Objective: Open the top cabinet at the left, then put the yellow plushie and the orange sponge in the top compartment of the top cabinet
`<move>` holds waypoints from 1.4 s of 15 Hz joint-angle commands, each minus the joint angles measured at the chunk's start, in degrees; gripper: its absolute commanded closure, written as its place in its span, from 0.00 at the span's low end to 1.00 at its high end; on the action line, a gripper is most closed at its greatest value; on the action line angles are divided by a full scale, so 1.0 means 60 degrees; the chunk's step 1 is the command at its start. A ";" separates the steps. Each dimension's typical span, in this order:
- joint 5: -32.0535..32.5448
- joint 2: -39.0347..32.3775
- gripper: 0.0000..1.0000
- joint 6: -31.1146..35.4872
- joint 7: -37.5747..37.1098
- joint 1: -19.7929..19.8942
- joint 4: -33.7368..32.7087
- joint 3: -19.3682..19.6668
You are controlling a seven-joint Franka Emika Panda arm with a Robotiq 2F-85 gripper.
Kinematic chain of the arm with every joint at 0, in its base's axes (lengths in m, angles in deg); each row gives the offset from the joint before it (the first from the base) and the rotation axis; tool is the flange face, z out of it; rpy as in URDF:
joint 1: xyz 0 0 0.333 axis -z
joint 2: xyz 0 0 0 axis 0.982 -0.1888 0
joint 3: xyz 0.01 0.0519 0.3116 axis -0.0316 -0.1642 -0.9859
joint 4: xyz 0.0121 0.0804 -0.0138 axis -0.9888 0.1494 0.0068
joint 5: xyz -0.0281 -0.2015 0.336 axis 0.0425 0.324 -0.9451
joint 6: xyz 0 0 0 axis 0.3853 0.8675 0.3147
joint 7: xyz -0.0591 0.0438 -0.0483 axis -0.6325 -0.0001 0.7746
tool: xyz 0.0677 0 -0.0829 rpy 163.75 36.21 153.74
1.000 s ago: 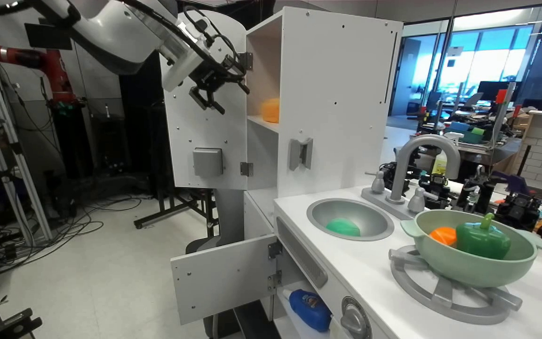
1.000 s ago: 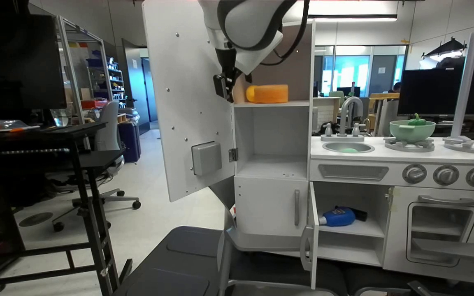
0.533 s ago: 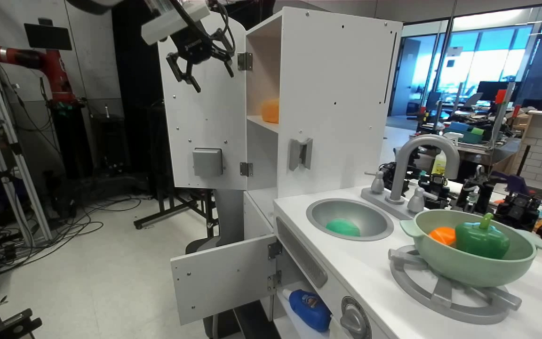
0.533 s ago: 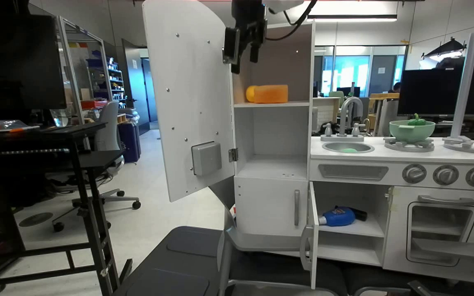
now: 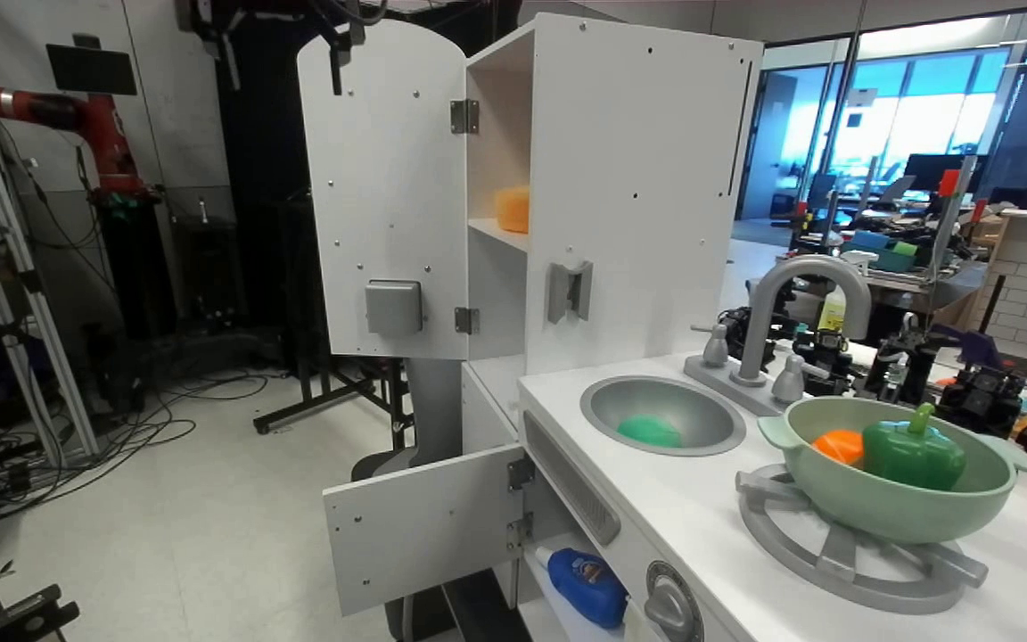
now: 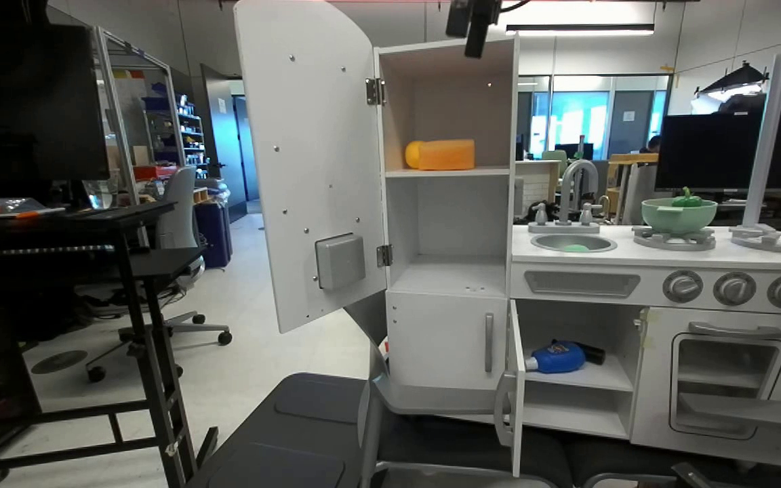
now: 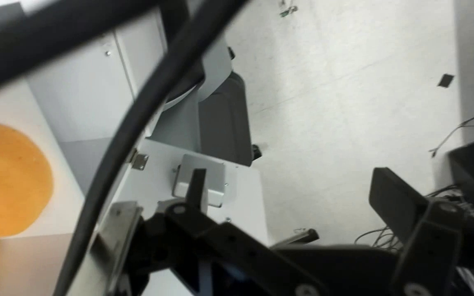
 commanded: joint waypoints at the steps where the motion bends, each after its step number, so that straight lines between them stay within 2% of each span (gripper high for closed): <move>1: -0.1489 0.2266 0.00 -0.1506 0.1062 -0.0682 0.1368 0.1436; 3: -0.1540 0.3302 0.00 -0.2352 0.0940 -0.1051 0.1864 0.2222; 6: -0.1018 0.4828 0.00 -0.3643 -0.0030 -0.1459 0.2308 0.3086; 9: -0.0327 0.6376 0.00 -0.5014 -0.0786 -0.1718 0.2675 0.3565; 10: 0.0005 0.6821 0.00 -0.5655 -0.1131 -0.1815 0.2616 0.3580; 12: 0.0562 0.7870 0.00 -0.6535 -0.1705 -0.1986 0.3172 0.3639; 14: 0.0913 0.8276 0.00 -0.7213 -0.2435 -0.2197 0.3301 0.3445; 18: 0.0902 0.9064 0.00 -0.7378 -0.3432 -0.2599 0.4587 0.3381; 20: 0.0876 0.9028 0.00 -0.7168 -0.3741 -0.2736 0.4891 0.3368; 21: 0.0813 0.8831 0.00 -0.7384 -0.3629 -0.2832 0.4496 0.3491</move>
